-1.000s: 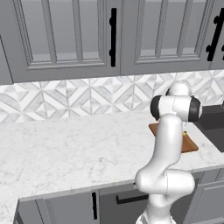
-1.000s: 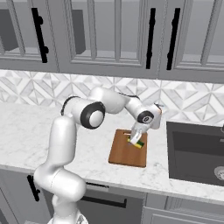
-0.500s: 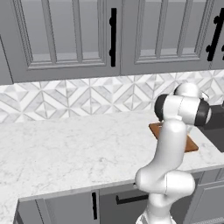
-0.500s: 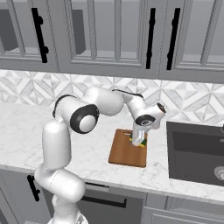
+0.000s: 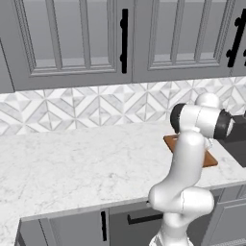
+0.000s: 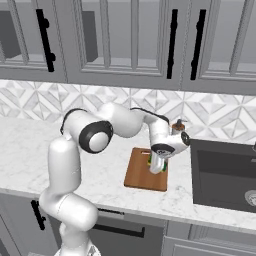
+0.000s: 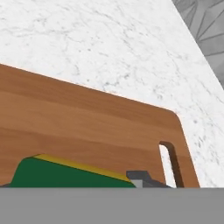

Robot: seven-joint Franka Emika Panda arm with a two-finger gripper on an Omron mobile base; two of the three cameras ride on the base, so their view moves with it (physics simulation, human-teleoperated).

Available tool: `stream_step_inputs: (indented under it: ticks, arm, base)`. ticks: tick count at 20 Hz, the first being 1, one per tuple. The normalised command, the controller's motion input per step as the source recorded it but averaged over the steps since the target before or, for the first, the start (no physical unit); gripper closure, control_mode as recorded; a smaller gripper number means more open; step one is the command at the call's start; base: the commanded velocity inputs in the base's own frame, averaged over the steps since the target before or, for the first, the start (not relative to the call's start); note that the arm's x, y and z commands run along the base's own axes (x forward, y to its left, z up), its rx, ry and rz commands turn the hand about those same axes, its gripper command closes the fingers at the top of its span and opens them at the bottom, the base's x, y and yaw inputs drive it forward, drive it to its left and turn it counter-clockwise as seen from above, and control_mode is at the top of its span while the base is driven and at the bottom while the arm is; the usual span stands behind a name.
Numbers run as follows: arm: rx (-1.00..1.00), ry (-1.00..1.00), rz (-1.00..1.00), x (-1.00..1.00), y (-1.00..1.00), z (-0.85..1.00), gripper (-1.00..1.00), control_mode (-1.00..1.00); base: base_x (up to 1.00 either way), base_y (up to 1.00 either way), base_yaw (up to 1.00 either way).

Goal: Pick up the sponge from the counter and clean the cutting board by briefly scrubbing or pressing down on the cutting board. Once finished, release the sponge.

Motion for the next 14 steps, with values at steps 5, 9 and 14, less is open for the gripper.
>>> stream_step_inputs:
  ticks: [5, 9, 14]
  arm:
    - [0.18, 0.12, 0.00, 0.09, -0.24, -0.93, 1.00, -1.00]
    - [0.05, 0.46, 0.00, 0.21, 0.49, -1.00, 1.00, -1.00]
    - [0.00, 0.12, 0.00, -0.27, 0.58, -0.95, 1.00, -1.00]
  base:
    - [0.00, 0.00, 0.00]
    - [0.00, 0.00, 0.00]
    - [0.00, 0.00, 0.00]
